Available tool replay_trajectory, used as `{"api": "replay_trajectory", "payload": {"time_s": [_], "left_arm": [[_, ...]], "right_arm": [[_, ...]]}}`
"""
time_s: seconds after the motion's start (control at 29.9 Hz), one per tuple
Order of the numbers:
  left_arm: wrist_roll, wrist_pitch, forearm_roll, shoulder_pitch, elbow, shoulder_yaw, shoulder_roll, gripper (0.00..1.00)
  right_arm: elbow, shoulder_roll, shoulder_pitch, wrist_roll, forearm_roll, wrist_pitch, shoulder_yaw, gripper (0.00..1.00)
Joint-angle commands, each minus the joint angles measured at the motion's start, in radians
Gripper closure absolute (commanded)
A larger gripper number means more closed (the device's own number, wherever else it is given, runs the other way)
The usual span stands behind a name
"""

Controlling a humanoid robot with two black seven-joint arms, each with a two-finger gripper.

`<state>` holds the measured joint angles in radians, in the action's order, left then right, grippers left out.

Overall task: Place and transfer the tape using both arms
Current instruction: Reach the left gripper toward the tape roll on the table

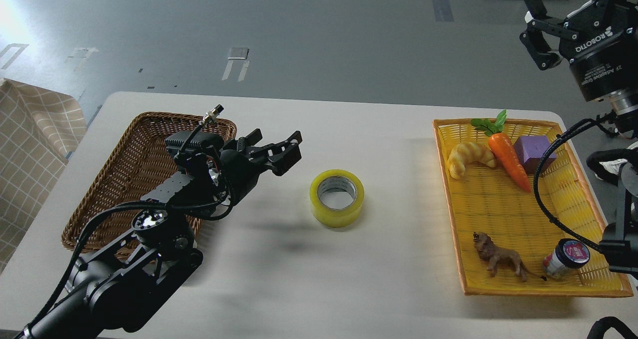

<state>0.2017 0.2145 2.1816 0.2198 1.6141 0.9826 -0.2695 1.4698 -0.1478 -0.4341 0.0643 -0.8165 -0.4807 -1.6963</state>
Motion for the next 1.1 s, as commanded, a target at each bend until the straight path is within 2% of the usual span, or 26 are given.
{"api": "replay_trajectory", "payload": {"time_s": [0.0, 0.13, 0.27, 0.33, 0.47, 0.6, 0.9, 1.07], "left_arm": [[0.018, 0.003, 0.000, 0.001, -0.003, -0.007, -0.004, 0.03], [0.028, 0.016, 0.000, 0.000, -0.010, -0.007, 0.013, 0.03], [0.094, 0.065, 0.000, 0.001, -0.019, -0.022, 0.038, 0.03], [0.108, 0.071, 0.000, 0.009, -0.031, -0.039, 0.053, 0.03], [0.165, 0.080, 0.000, 0.033, -0.054, -0.077, 0.064, 0.03], [0.192, 0.083, 0.000, 0.053, -0.080, -0.123, 0.066, 0.03], [0.196, 0.085, 0.000, 0.110, -0.146, -0.167, 0.073, 0.03], [0.196, 0.086, 0.000, 0.151, -0.204, -0.174, 0.141, 0.03]], "right_arm": [[0.001, -0.002, -0.008, 0.000, -0.001, 0.007, 0.020, 0.00], [-0.002, -0.003, -0.022, 0.000, -0.010, 0.013, 0.033, 0.00], [-0.002, 0.002, -0.037, 0.000, -0.065, 0.013, 0.038, 0.00], [-0.002, 0.002, -0.038, 0.002, -0.066, 0.013, 0.046, 0.00], [-0.005, 0.002, -0.038, 0.000, -0.067, 0.013, 0.053, 0.00], [-0.008, 0.001, -0.046, 0.000, -0.070, 0.017, 0.053, 0.00], [-0.022, 0.004, -0.063, 0.000, -0.072, 0.031, 0.056, 0.00], [-0.042, 0.004, -0.061, 0.002, -0.072, 0.034, 0.058, 0.00]]}}
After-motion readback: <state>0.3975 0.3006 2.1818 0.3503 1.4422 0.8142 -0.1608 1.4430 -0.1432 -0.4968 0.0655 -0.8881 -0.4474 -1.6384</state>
